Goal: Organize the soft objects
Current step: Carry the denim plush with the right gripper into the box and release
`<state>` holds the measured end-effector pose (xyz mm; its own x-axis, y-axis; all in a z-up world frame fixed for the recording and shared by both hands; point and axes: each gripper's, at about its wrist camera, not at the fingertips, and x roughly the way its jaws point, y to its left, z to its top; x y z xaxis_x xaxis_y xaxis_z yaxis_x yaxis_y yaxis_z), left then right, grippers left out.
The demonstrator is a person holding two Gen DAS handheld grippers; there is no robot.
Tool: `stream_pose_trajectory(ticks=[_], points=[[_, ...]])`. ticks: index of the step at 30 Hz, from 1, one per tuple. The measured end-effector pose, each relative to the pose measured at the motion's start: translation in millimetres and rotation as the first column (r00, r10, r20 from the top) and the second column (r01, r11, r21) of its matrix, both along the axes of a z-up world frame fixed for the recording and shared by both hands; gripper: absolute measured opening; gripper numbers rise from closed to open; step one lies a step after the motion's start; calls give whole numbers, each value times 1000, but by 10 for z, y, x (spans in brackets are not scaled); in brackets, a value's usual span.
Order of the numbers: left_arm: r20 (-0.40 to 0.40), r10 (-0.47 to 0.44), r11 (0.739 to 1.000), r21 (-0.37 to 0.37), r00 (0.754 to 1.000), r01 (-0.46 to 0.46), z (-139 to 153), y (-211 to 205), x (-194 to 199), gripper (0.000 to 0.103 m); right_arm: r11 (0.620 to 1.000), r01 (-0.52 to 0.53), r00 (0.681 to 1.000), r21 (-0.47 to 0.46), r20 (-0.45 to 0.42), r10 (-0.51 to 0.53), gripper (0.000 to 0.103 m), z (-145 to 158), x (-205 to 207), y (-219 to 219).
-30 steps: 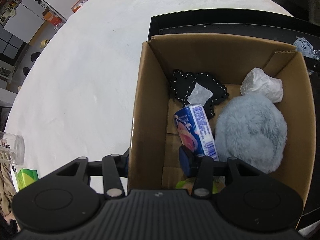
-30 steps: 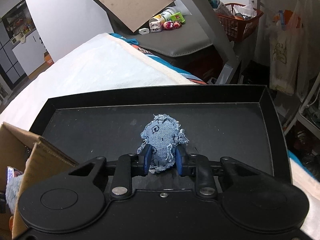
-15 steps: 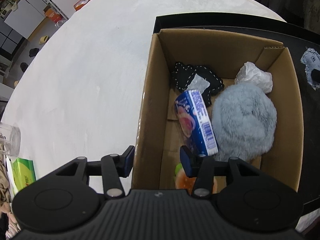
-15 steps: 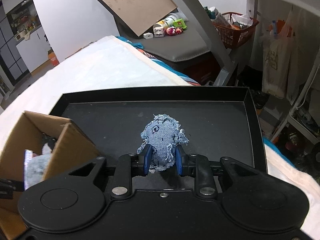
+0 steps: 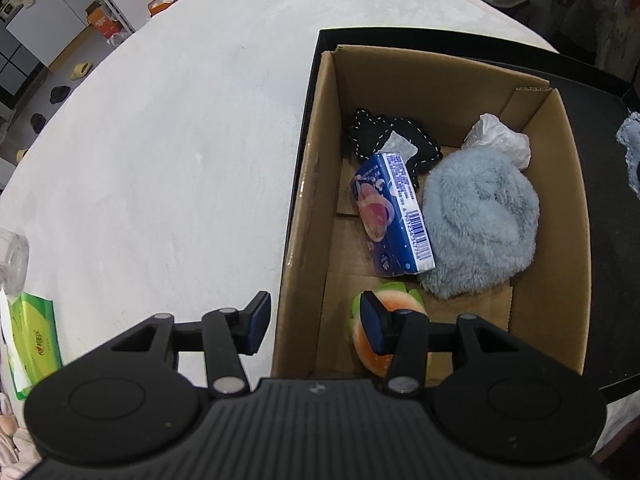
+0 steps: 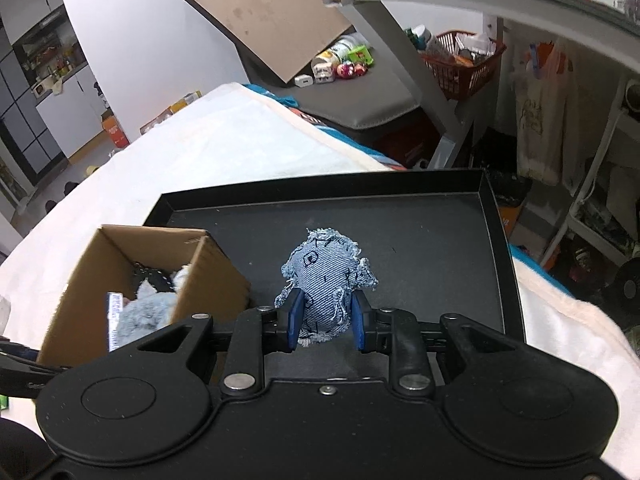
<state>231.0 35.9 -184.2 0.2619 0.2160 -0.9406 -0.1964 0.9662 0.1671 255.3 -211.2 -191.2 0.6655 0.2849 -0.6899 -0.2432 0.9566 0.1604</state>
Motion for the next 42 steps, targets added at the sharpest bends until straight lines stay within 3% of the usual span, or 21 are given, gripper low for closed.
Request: stream_pose_trajectory(ticks=[14,26,31,36,42], points=[[49,24,997,-78,999,-20,40,182,-175,47,1000,-24,1000,15,17,24,25,398,-225,296],[101,40,989,-146,994,-25,-20,305,-270,46,998,-56,998,-28,11,56,25,524,-386,638],[124,42,983,-180,991,-19,-55,342,-288,39,997,-67,998,-50,-4,67,25,521,-434,744],[133,43,978,-210,990,-14,-79,382,-283,23,994,-89,996,-66,-26,87,25,493,-484,854],[143,50,975,-220,989,-17,-99,448,-278,12,990,-115,992,-77,-64,110,25,435,-548,978]])
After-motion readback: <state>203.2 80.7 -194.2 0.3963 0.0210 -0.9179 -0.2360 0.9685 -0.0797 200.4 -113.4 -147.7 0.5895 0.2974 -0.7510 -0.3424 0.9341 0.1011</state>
